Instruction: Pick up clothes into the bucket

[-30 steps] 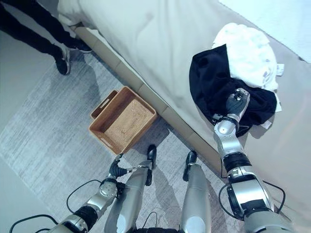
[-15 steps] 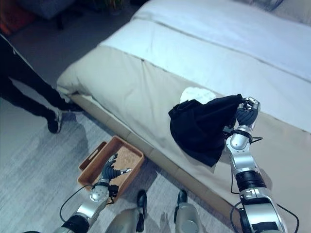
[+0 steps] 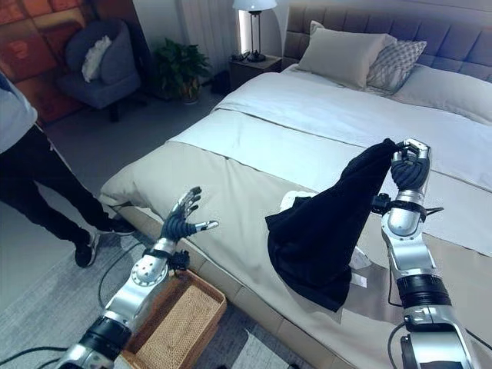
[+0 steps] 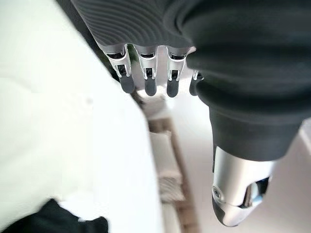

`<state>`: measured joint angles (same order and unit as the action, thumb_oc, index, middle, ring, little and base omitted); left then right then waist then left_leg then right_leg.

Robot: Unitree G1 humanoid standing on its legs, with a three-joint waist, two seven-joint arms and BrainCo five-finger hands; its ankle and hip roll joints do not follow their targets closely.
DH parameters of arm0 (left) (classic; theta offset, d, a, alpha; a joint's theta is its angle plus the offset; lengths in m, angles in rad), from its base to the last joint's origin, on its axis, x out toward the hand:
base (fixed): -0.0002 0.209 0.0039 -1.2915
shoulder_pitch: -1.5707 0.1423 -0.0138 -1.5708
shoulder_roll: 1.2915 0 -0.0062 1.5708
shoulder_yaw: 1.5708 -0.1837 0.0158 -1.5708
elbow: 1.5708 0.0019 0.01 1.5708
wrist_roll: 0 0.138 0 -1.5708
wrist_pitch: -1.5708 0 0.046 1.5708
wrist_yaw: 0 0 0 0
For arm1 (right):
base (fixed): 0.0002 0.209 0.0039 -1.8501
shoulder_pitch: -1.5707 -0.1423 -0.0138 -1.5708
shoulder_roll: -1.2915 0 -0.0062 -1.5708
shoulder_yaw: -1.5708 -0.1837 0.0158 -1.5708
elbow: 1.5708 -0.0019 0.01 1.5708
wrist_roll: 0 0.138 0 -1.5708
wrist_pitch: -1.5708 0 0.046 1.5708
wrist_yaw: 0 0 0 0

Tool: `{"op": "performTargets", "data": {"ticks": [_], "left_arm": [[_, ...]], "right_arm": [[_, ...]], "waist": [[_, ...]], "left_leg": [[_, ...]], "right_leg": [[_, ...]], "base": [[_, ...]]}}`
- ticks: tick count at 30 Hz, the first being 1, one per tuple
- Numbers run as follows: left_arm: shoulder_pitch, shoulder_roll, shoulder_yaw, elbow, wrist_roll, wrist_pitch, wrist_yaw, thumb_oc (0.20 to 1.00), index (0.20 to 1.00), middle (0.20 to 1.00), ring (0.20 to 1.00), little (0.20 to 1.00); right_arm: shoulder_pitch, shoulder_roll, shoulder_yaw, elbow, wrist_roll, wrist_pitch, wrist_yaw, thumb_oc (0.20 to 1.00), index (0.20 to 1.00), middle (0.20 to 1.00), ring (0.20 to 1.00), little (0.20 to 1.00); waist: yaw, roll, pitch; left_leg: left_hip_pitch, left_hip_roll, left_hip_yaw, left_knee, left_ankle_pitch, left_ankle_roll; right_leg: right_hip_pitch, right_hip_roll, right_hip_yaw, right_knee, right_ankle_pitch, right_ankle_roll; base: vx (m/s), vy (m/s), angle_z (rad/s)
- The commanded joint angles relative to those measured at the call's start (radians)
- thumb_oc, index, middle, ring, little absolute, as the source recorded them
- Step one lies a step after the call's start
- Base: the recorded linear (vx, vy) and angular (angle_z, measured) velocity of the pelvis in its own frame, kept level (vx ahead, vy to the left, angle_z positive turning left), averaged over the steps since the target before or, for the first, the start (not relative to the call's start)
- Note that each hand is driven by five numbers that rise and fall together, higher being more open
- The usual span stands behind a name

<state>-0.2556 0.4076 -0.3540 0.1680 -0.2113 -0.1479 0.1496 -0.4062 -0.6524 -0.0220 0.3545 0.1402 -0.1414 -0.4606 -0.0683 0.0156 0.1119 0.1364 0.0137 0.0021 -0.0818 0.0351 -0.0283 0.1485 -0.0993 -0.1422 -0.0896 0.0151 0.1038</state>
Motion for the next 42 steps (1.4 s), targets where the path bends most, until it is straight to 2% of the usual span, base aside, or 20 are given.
{"op": "performTargets", "data": {"ticks": [1, 5, 11, 19, 27, 30, 33, 36, 42], "left_arm": [[-0.14, 0.023, -0.059, -0.022, -0.041, -0.035, -0.027, 1.0, 1.0, 1.0, 1.0, 1.0], [-0.231, 0.006, -0.11, 0.019, -0.038, -0.029, -0.032, 1.0, 1.0, 1.0, 1.0, 1.0], [-0.364, -0.072, -0.211, 0.14, -0.049, -0.008, -0.045, 1.0, 1.0, 1.0, 1.0, 1.0], [-0.449, -0.12, -0.289, 0.213, -0.05, 0.023, -0.081, 1.0, 1.0, 1.0, 1.0, 1.0], [-0.495, -0.203, -0.357, 0.307, -0.006, 0.055, -0.115, 1.0, 1.0, 1.0, 1.0, 1.0], [-0.502, -0.221, -0.374, 0.318, -0.029, 0.066, -0.134, 1.0, 1.0, 1.0, 1.0, 1.0], [-0.506, -0.247, -0.406, 0.314, -0.111, 0.083, -0.173, 1.0, 1.0, 1.0, 1.0, 1.0], [-0.512, -0.275, -0.444, 0.329, -0.154, 0.116, -0.213, 1.0, 1.0, 1.0, 1.0, 1.0], [-0.504, -0.344, -0.471, 0.385, -0.232, 0.154, -0.228, 1.0, 1.0, 1.0, 1.0, 1.0]], "right_arm": [[-0.108, -0.092, 0.035, -0.117, 0.033, -0.042, 0.061, 0.2, 0.2, 0.2, 0.2, 0.2], [-0.118, -0.107, 0.055, -0.168, 0.067, -0.05, 0.101, 0.2, 0.2, 0.2, 0.2, 0.2], [-0.169, -0.086, 0.105, -0.244, 0.145, -0.072, 0.152, 0.2, 0.2, 0.2, 0.2, 0.2], [-0.261, -0.088, 0.149, -0.288, 0.188, -0.074, 0.155, 0.2, 0.2, 0.2, 0.2, 0.2], [-0.33, -0.08, 0.185, -0.341, 0.21, -0.075, 0.169, 0.2, 0.2, 0.2, 0.2, 0.2], [-0.339, -0.076, 0.196, -0.354, 0.215, -0.071, 0.176, 0.2, 0.2, 0.2, 0.2, 0.2], [-0.342, -0.067, 0.204, -0.371, 0.227, -0.065, 0.192, 0.2, 0.2, 0.2, 0.2, 0.2], [-0.327, -0.053, 0.207, -0.389, 0.243, -0.055, 0.212, 0.2, 0.2, 0.2, 0.2, 0.2], [-0.306, -0.021, 0.205, -0.404, 0.277, -0.044, 0.231, 0.2, 0.2, 0.2, 0.2, 0.2]], "waist": [[-0.001, -0.045, -0.077], [-0.015, -0.047, -0.079], [-0.036, -0.039, -0.081], [-0.045, -0.036, -0.073], [-0.051, -0.038, -0.077], [-0.052, -0.036, -0.076], [-0.054, -0.033, -0.073], [-0.058, -0.031, -0.074], [-0.063, -0.03, -0.074]], "left_leg": [[-0.03, 0.009, 0.027, 0.066, -0.07, -0.037], [-0.021, 0.01, 0.03, 0.073, -0.069, -0.036], [0.007, 0.012, 0.033, 0.078, -0.083, -0.033], [0.002, 0.012, 0.029, 0.098, -0.091, -0.03], [0.004, 0.011, 0.021, 0.076, -0.081, -0.025], [0.003, 0.008, 0.019, 0.078, -0.083, -0.023], [0.002, 0.007, 0.017, 0.079, -0.083, -0.022], [0.0, 0.004, 0.014, 0.079, -0.083, -0.02], [-0.003, 0.002, 0.012, 0.079, -0.081, -0.016]], "right_leg": [[-0.028, -0.021, -0.001, 0.066, -0.033, 0.036], [-0.02, -0.022, 0.0, 0.075, -0.033, 0.033], [0.006, -0.02, 0.0, 0.086, -0.05, 0.032], [0.005, -0.024, 0.005, 0.095, -0.055, 0.033], [-0.001, -0.025, -0.001, 0.1, -0.057, 0.037], [-0.003, -0.025, 0.0, 0.103, -0.058, 0.036], [-0.004, -0.027, -0.001, 0.104, -0.057, 0.038], [-0.006, -0.028, -0.002, 0.105, -0.056, 0.038], [-0.011, -0.03, -0.001, 0.109, -0.054, 0.039]], "base": [[0.04, -0.009, -0.1], [0.03, -0.004, -0.1], [0.03, 0.001, -0.02], [0.0, 0.002, -0.01], [0.0, 0.0, 0.0], [0.0, 0.0, 0.0], [0.0, 0.0, 0.0], [0.0, 0.0, 0.0], [0.0, 0.0, 0.0]]}}
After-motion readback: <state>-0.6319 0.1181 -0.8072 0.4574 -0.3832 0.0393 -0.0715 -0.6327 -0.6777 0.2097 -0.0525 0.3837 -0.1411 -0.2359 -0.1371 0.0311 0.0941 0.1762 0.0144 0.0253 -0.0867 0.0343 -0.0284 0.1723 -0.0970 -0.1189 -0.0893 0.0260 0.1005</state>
